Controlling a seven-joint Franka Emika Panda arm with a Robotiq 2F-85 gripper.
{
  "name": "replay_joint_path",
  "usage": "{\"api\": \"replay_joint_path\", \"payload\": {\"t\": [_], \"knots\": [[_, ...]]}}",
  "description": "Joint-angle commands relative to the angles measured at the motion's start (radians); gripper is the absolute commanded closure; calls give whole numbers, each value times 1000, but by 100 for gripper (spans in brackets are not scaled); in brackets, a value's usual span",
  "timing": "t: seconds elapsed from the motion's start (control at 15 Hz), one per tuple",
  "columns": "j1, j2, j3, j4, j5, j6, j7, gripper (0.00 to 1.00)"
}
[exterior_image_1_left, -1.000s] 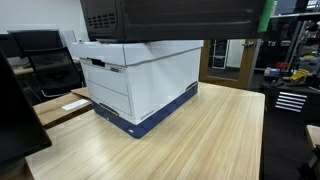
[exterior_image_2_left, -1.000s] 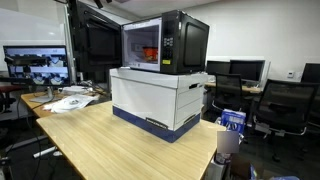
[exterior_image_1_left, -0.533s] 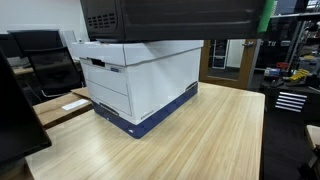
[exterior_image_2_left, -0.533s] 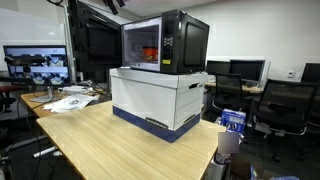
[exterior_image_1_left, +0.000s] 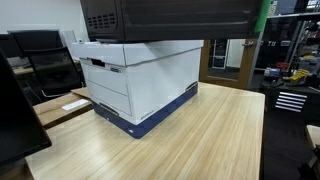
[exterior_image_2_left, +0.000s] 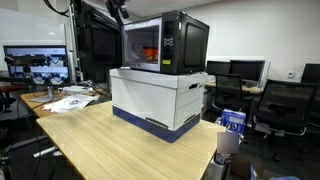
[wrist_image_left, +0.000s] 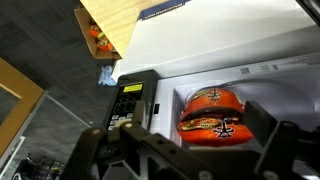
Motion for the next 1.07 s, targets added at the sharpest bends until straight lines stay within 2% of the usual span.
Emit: {"api": "replay_joint_path", "payload": {"t": [0.0, 0.33, 0.4, 0.47, 0.53, 0.73, 1.0], "knots": [[11, 9, -8, -11, -4, -11, 12, 27], [28, 13, -10, -21, 12, -15, -7, 62], [38, 14, -10, -26, 20, -17, -14, 73], [67, 10, -16, -30, 54, -36, -52, 90], [88, 7, -21, -30, 89, -53, -85, 95], [126, 6, -21, -27, 147, -94, -130, 100], [157, 5, -16, -25, 180, -134, -153, 97]]}}
